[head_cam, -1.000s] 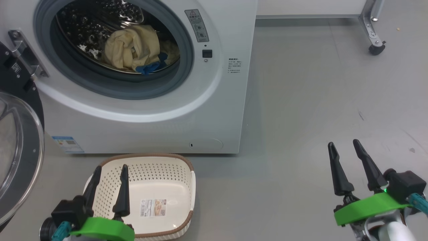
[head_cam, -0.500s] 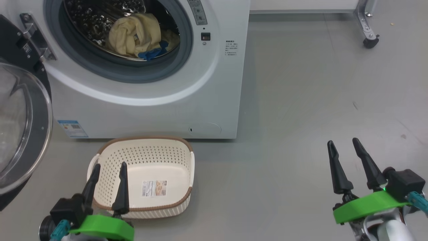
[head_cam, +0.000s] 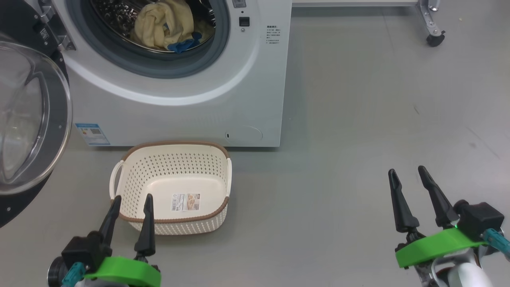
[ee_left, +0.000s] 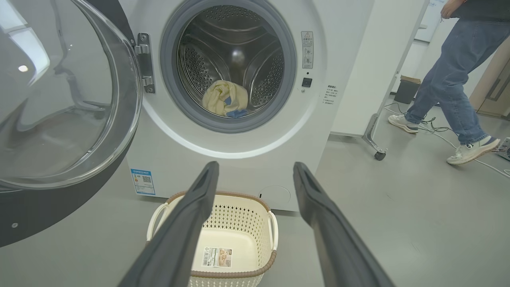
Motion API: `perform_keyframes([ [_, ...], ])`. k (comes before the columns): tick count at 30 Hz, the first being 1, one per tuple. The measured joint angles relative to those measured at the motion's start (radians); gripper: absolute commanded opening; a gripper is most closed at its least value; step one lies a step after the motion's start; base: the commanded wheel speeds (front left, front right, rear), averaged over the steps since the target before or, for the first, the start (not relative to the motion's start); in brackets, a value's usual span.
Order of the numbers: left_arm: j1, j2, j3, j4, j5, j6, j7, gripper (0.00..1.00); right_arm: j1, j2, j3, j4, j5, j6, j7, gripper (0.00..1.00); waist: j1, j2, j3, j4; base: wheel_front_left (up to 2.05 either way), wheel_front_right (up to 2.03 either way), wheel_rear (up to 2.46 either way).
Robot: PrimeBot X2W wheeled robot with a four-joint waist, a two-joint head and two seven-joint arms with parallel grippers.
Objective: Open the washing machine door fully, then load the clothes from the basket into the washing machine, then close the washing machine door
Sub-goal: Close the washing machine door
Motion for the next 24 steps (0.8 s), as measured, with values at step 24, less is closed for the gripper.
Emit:
perform_keyframes([
  [24,-0.001,-0.013,0.004,0.001,0.007,-0.006,0.0,1.0,0.0,0.0,-0.001,0.0,0.0,0.0,0.0,1.0,0.0,0.0,-0.001,0.005,-0.02,0.02,0.0],
])
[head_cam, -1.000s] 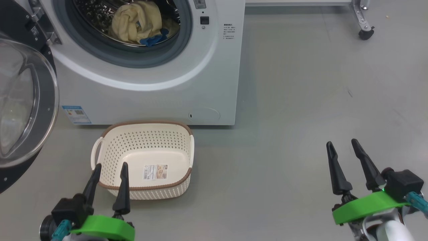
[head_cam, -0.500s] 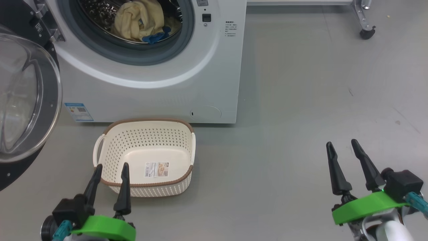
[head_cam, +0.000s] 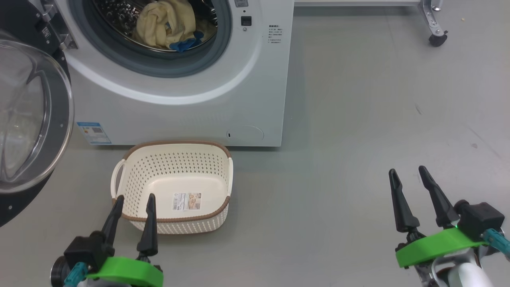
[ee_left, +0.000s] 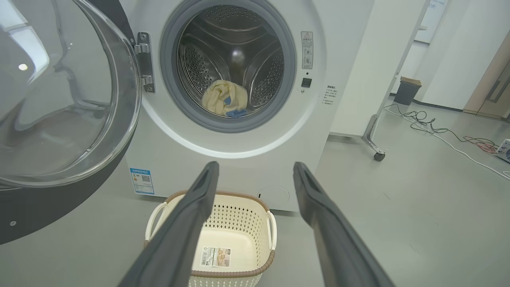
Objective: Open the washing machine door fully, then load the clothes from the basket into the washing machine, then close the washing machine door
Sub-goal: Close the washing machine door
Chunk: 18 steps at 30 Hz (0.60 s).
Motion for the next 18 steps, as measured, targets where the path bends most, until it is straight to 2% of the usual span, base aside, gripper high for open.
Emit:
perform_keyframes([
  [8,-0.003,-0.003,0.0,0.005,0.001,-0.004,0.0,1.0,0.0,0.0,-0.004,-0.001,0.001,0.0,0.0,1.0,0.0,0.0,0.01,0.038,0.0,0.0,0.0],
  [18,-0.003,-0.002,0.002,0.013,0.001,-0.002,0.0,1.0,0.0,0.0,0.022,-0.003,0.01,0.0,0.0,1.0,0.0,0.0,0.012,0.16,0.0,0.0,0.0],
])
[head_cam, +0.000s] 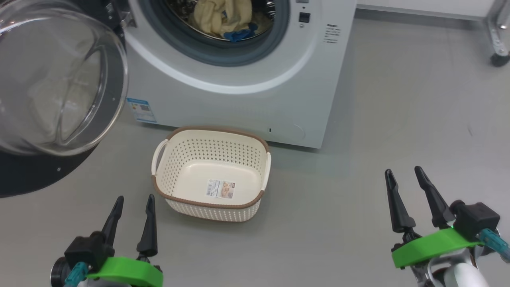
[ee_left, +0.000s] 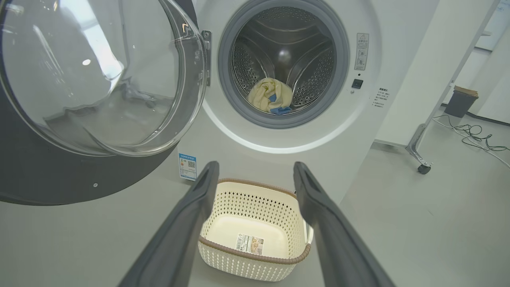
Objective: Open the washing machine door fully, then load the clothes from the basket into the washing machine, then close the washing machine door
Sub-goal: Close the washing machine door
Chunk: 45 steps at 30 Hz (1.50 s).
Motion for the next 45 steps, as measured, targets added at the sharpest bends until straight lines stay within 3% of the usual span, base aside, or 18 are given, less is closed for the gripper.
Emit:
perform_keyframes([
  [22,0.008,0.026,0.024,-0.019,-0.001,0.028,0.002,1.0,-0.009,0.0,0.094,0.019,0.018,0.0,0.0,1.0,0.0,0.0,-0.005,0.343,0.0,0.0,0.0],
  [45,0.072,0.045,0.055,-0.085,-0.014,0.069,0.002,1.0,-0.066,0.0,0.153,0.073,0.027,0.0,0.0,1.0,0.0,0.0,-0.02,0.353,0.0,0.0,0.0],
])
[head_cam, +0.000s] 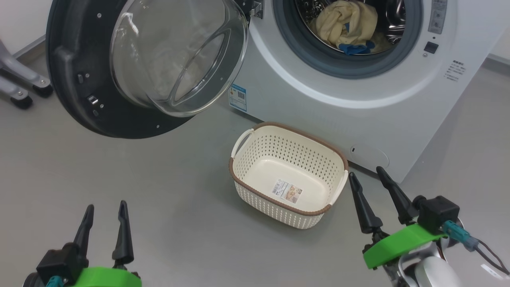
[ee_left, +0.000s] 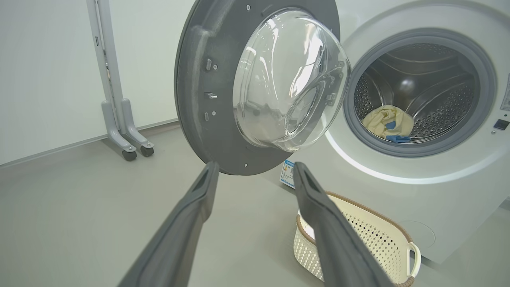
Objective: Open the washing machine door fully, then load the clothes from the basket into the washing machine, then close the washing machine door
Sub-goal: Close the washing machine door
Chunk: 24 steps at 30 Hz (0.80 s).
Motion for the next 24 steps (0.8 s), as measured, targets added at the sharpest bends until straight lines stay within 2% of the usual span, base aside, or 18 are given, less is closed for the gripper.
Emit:
perform_keyframes([
  [21,0.006,0.014,-0.008,-0.005,-0.015,0.008,0.003,1.0,0.002,0.0,-0.002,-0.002,0.001,0.0,0.0,1.0,0.0,0.0,-0.013,-0.007,0.0,0.0,0.0],
  [22,0.006,0.013,-0.007,-0.005,-0.018,0.008,0.004,0.84,0.003,0.0,-0.003,-0.003,0.001,0.0,0.0,1.0,0.0,0.0,-0.012,-0.007,0.0,0.0,0.0],
  [23,0.006,0.012,-0.007,-0.005,-0.031,0.008,0.008,0.15,0.003,0.0,-0.004,-0.004,0.001,0.0,0.0,1.0,0.0,0.0,-0.011,-0.007,0.0,0.0,0.0],
  [24,0.006,0.013,-0.007,-0.005,-0.04,0.008,0.013,0.0,0.003,0.0,-0.005,-0.006,0.001,0.0,0.0,1.0,0.0,0.0,-0.01,-0.007,0.0,0.0,0.0],
])
